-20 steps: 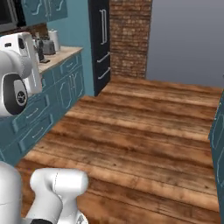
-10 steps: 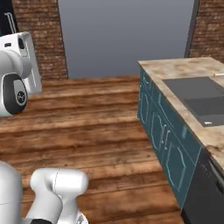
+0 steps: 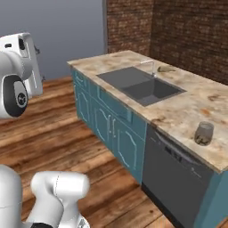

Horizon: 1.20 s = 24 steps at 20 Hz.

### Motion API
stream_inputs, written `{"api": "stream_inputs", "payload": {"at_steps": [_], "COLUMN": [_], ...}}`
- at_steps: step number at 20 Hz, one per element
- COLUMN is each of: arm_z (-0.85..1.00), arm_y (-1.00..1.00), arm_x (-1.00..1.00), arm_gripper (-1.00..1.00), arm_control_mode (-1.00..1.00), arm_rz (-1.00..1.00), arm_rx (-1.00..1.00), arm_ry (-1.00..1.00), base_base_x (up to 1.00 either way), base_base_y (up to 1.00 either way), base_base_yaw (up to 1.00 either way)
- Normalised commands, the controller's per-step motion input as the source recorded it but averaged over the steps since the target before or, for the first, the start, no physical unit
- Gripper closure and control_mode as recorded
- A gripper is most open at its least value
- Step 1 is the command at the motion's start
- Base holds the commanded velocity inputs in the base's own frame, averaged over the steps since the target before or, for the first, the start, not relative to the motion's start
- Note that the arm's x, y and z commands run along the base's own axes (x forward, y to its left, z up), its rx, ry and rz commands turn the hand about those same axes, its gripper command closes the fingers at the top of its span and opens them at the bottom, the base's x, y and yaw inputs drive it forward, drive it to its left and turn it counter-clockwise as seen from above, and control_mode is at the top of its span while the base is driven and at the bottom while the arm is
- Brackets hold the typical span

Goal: Pick the jar and jar from the dining table and place them in the open cabinet. Close the cabinet after placing the objects.

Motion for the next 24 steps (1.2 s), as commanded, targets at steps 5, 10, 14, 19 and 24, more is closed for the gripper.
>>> {"api": "stream_inputs", "payload": {"at_steps": [5,10,14,19,24], "arm_z": [0.00,0.00,0.00,0.00,0.00], "arm_y": [0.00,0.00,0.00,0.00,0.00], "arm_x": [0.00,0.00,0.00,0.00,0.00], "arm_gripper": [-1.00,-1.00,-1.00,-1.00,-1.00], "arm_control_mode": [1.00,1.00,1.00,1.00,1.00], "arm_rz": [0.00,0.00,0.00,0.00,0.00], "arm_rx": [0.00,0.00,0.00,0.00,0.00], "arm_ry": [0.00,0.00,0.00,0.00,0.00], "base_base_x": [0.10,0.44,0.66,0.78,0.63], "base_base_y": [-0.03,-0.04,-0.01,0.01,0.08], "base_base_yaw": [-0.65,-0.57,-0.46,-0.35,-0.33]}}
